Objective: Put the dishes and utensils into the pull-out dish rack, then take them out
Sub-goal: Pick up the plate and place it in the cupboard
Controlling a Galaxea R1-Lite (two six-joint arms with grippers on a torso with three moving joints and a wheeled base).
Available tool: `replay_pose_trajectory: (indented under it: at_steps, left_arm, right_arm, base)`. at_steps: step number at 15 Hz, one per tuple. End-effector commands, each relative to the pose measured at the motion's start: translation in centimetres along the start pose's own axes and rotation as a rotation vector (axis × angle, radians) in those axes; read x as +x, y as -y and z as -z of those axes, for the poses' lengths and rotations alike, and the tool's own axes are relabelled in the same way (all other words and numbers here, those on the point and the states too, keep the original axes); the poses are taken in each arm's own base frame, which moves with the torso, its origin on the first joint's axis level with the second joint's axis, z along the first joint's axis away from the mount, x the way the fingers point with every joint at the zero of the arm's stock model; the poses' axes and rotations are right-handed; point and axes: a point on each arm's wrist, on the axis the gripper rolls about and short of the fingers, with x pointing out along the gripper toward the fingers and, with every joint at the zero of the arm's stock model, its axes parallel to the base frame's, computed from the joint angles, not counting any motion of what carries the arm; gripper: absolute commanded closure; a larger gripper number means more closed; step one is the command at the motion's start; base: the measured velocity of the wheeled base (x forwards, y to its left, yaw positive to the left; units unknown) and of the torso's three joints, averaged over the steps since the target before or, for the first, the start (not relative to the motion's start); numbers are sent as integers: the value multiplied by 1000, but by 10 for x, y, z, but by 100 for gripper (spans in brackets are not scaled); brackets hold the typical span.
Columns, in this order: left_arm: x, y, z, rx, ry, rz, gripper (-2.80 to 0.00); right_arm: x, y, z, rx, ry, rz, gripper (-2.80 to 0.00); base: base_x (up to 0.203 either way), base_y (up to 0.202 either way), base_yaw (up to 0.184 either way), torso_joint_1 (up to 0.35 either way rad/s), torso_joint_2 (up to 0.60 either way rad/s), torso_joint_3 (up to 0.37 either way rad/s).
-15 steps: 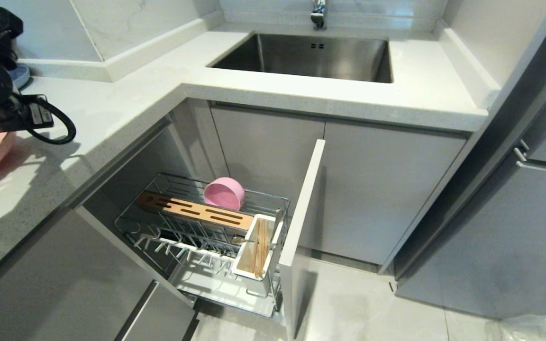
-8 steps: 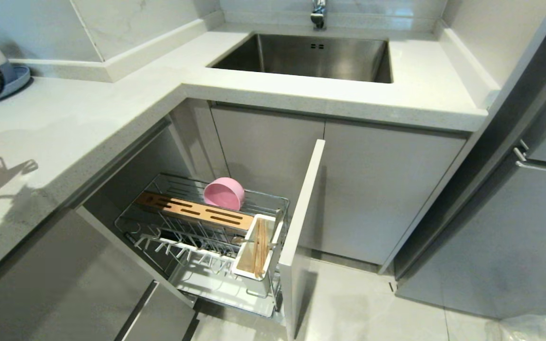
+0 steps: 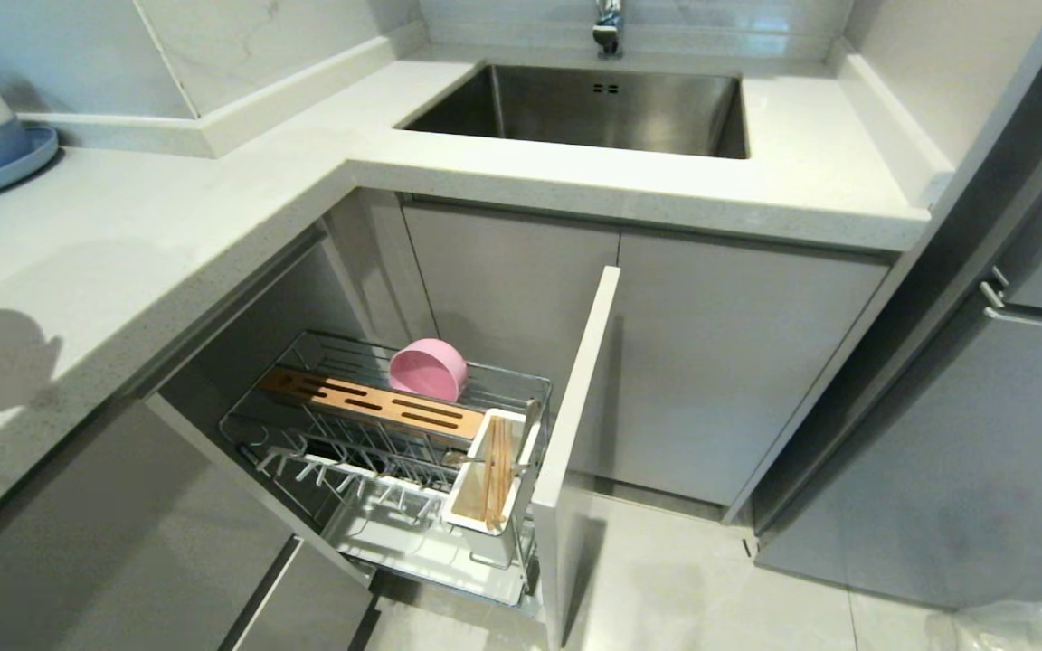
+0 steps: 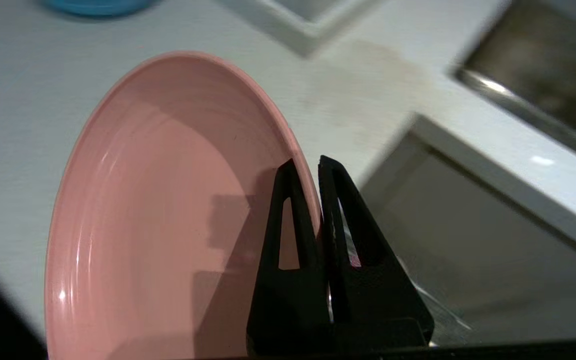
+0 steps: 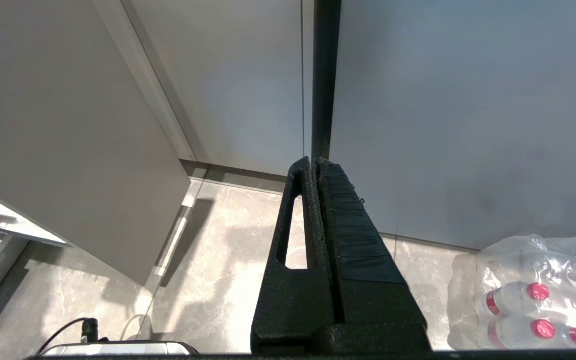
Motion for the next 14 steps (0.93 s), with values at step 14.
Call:
replay_pose_trajectory:
  at_steps: [14]
  left_arm:
    - [-87, 42, 60, -59, -349, 795, 0]
  right_arm:
    - [0, 0, 0, 0, -1, 0, 0]
  base:
    - [0, 0, 0, 0, 0, 0]
